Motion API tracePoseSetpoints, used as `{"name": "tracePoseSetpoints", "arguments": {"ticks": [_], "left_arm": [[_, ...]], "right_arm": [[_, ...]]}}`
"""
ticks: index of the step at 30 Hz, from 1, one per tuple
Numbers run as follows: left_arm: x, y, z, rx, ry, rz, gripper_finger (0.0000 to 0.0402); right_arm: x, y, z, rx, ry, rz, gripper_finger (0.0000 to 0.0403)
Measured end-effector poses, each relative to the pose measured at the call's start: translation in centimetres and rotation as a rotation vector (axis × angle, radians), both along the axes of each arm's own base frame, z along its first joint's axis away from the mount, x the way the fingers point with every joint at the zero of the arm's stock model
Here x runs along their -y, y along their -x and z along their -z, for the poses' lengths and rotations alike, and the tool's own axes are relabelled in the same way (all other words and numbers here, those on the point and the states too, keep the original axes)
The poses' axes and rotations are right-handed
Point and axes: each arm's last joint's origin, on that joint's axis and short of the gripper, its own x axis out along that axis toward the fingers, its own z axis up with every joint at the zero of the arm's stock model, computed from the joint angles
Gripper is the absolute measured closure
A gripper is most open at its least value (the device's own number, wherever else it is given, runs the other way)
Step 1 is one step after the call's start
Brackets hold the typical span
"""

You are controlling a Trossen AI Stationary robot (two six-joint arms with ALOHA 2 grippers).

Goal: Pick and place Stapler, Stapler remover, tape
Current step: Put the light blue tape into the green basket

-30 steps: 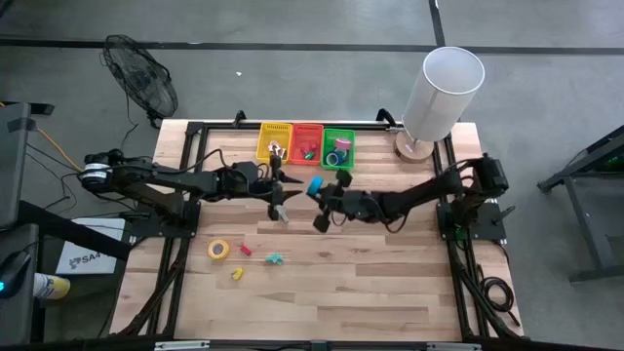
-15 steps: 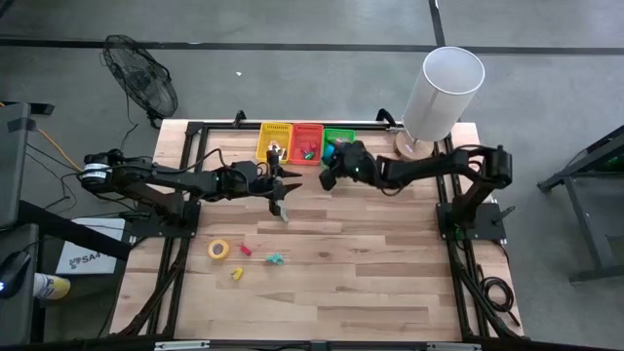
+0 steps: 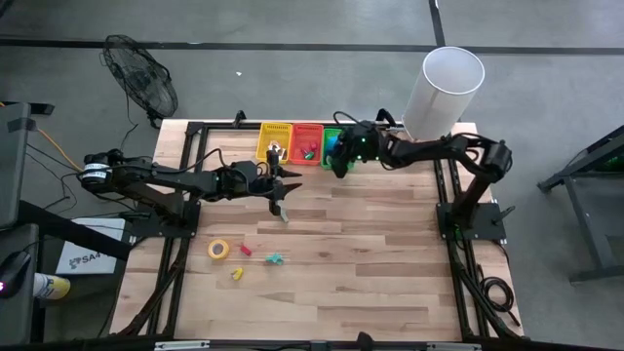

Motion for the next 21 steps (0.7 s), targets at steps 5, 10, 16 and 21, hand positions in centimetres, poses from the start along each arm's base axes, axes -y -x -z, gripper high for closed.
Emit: {"name": "tracePoseSetpoints", "arguments": {"ticks": [5, 10, 16, 21], "left_arm": [[0.0, 0.0, 0.0, 0.002, 0.000, 0.000, 0.0279], [0.0, 0.0, 0.0, 0.003, 0.000, 0.000, 0.0279], [0.0, 0.0, 0.0, 0.003, 0.000, -0.001, 0.0279], [0.0, 0.0, 0.0, 0.003, 0.000, -0.001, 0.0279]], "right_arm": [[1.7, 0.4, 0.9, 0.036, -0.034, -0.049, 0.0368], [2.6, 0.6, 1.6, 0.061, -0.051, -0.018, 0.0367], [2.9, 0.6, 2.3, 0.040, -0.054, 0.047, 0.0363], [3.0, 0.5, 2.0, 0.068, -0.052, 0.067, 0.0337]]}}
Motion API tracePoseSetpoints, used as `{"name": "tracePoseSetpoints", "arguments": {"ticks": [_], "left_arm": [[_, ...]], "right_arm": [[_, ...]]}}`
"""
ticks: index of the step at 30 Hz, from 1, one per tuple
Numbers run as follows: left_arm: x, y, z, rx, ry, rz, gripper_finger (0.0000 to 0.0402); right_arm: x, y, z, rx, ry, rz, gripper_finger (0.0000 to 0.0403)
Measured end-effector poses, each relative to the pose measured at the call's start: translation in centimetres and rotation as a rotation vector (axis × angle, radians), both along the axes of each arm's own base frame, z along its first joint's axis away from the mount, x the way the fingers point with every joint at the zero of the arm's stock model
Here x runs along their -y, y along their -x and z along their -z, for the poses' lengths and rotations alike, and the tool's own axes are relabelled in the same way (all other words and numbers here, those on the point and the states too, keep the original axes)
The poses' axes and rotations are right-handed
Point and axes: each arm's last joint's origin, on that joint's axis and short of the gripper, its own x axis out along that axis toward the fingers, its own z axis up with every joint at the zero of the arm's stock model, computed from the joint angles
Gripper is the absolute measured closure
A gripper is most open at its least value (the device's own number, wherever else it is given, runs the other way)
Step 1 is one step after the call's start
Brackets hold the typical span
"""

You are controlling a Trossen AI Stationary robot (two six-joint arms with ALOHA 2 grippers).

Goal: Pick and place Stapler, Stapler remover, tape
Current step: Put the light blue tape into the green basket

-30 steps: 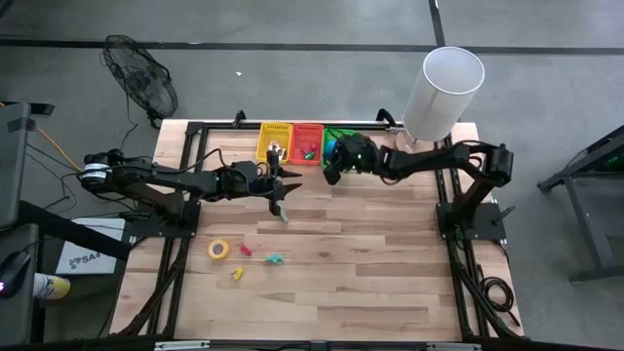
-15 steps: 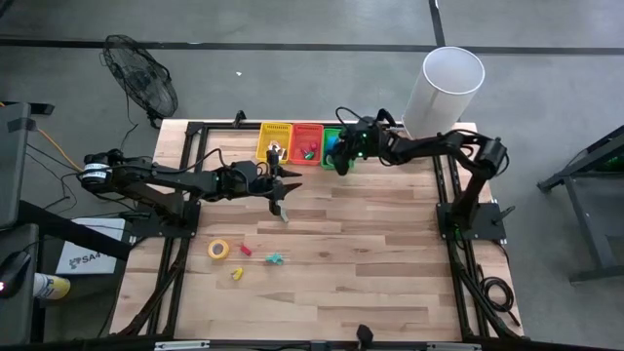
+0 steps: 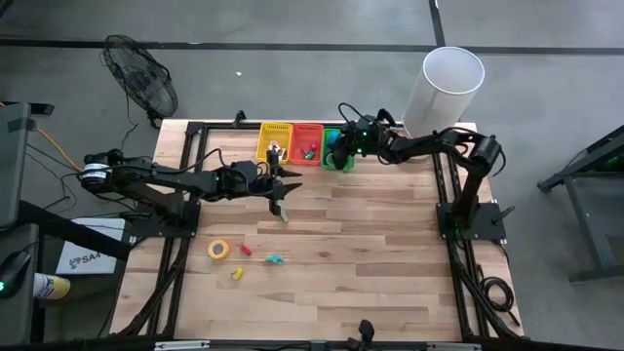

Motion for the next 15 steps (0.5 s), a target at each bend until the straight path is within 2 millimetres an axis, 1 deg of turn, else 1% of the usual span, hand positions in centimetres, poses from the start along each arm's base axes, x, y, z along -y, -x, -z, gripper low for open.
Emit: {"name": "tracePoseSetpoints", "arguments": {"ticks": [5, 10, 15], "left_arm": [[0.00, 0.00, 0.00, 0.000, 0.000, 0.000, 0.0279], [0.00, 0.00, 0.00, 0.000, 0.000, 0.000, 0.0279], [0.00, 0.00, -0.01, 0.000, 0.000, 0.000, 0.0279]], "right_arm": [[-0.02, -0.20, -0.40, 0.055, -0.015, -0.016, 0.0310], [0.02, -0.19, -0.41, 0.057, -0.021, -0.001, 0.0289], [0.06, -0.18, -0.41, 0.058, -0.026, 0.014, 0.0276]]}}
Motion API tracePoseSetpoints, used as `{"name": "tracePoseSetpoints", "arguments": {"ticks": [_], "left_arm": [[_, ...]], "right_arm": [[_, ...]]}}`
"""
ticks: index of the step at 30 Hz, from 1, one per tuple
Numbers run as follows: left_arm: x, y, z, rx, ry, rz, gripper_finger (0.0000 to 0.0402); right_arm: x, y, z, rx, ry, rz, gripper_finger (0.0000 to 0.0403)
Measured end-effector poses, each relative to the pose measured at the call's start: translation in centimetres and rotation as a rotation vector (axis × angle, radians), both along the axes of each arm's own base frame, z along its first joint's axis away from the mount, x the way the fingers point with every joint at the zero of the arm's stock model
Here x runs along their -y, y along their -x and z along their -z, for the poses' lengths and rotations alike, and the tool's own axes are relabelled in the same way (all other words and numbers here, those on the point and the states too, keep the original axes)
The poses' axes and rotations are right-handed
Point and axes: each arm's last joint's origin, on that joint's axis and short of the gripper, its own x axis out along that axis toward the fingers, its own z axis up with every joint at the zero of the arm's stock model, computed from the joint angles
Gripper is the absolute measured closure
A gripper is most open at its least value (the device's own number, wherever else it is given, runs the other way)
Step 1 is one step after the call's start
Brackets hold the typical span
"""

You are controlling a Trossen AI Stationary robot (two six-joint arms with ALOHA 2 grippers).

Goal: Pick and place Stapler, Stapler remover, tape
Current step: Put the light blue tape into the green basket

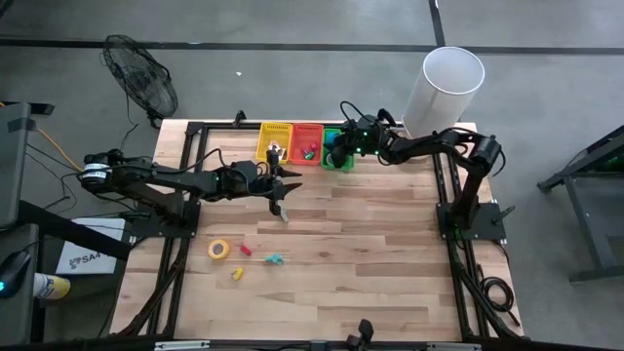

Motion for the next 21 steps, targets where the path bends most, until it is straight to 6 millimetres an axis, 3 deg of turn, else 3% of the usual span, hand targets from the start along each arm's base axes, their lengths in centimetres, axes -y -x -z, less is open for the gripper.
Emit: {"name": "tracePoseSetpoints", "arguments": {"ticks": [8, 21], "left_arm": [[0.02, -0.01, 0.00, 0.000, 0.002, 0.008, 0.0279], [0.03, -0.01, 0.00, 0.000, 0.002, 0.010, 0.0279]], "right_arm": [[0.19, 0.11, 0.07, -0.017, 0.009, 0.076, 0.0256], [0.06, 0.03, 0.03, 0.009, -0.037, 0.040, 0.0184]]}}
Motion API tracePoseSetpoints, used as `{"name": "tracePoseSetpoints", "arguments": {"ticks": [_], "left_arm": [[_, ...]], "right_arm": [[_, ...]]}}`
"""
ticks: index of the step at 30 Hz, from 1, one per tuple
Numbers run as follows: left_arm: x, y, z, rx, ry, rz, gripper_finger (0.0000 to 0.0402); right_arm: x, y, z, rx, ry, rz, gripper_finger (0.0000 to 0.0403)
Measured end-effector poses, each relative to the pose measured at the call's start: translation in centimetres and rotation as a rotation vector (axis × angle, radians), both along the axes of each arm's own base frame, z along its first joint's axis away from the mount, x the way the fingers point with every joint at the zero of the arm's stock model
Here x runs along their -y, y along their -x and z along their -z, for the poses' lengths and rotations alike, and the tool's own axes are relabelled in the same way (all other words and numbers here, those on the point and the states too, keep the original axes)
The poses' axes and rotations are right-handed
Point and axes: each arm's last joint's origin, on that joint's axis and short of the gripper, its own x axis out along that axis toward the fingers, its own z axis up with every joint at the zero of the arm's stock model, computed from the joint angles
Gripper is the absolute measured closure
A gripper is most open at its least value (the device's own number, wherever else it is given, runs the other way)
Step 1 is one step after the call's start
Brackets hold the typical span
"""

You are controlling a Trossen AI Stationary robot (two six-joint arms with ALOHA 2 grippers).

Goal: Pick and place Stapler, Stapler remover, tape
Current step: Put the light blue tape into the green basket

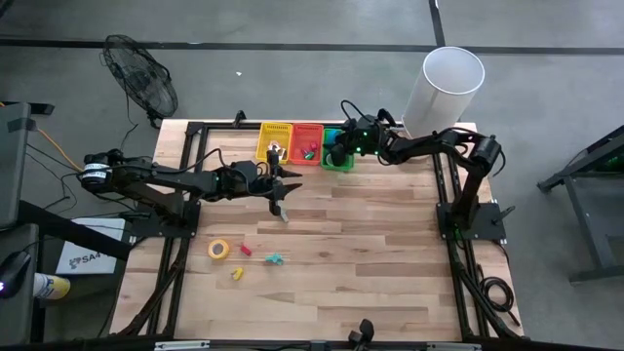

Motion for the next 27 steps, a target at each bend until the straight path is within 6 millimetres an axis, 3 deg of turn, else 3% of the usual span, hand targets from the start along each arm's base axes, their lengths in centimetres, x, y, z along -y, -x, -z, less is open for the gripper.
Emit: {"name": "tracePoseSetpoints", "arguments": {"ticks": [9, 27], "left_arm": [[0.00, 0.00, 0.00, 0.000, 0.000, 0.001, 0.0279], [0.00, 0.00, 0.00, -0.002, -0.005, 0.002, 0.0279]], "right_arm": [[0.09, 0.04, 0.00, 0.015, -0.042, 0.049, 0.0178], [0.15, -0.01, -0.17, 0.148, -0.316, 0.178, 0.0178]]}}
